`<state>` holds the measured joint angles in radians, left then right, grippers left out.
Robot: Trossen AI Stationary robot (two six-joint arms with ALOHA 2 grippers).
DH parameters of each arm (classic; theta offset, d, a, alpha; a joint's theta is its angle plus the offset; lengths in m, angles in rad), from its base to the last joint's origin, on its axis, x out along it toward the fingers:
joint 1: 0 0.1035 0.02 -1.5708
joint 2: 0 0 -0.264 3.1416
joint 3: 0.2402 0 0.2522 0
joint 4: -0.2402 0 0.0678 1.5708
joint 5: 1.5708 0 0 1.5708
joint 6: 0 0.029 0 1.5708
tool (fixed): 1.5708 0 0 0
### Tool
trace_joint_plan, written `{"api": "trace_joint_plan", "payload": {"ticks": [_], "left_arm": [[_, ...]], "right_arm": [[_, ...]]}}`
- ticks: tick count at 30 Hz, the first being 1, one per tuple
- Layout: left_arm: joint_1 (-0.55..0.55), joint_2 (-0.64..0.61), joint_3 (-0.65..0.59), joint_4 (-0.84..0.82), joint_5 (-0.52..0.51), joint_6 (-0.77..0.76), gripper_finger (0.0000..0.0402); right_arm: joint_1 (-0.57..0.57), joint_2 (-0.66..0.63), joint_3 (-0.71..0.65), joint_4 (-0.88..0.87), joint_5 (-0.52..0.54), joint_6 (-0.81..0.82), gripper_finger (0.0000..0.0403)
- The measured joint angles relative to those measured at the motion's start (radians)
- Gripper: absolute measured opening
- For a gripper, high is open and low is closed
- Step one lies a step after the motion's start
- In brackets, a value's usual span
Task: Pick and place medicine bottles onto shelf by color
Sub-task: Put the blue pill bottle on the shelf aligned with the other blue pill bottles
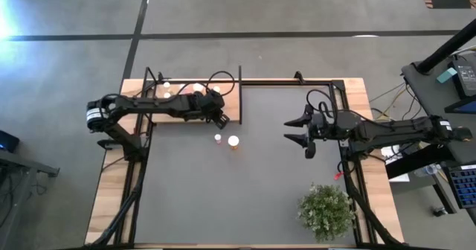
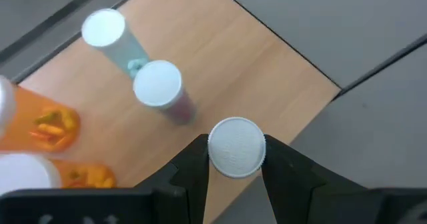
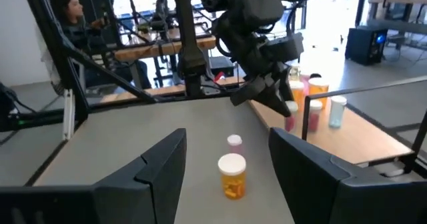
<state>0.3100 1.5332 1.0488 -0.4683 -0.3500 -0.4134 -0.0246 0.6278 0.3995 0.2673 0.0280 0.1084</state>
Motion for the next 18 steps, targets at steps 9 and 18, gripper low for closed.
{"api": "trace_joint_plan", "payload": {"ticks": [9,18], "left_arm": [[0.000,0.004,-0.017,0.019,0.000,-0.026,0.0106],[0.000,0.004,-0.020,0.020,0.000,-0.026,0.0106]], "right_arm": [[0.000,-0.057,-0.099,0.045,-0.001,0.010,0.0203],[0.000,-0.090,-0.273,0.275,-0.001,0.109,0.0203]]}}
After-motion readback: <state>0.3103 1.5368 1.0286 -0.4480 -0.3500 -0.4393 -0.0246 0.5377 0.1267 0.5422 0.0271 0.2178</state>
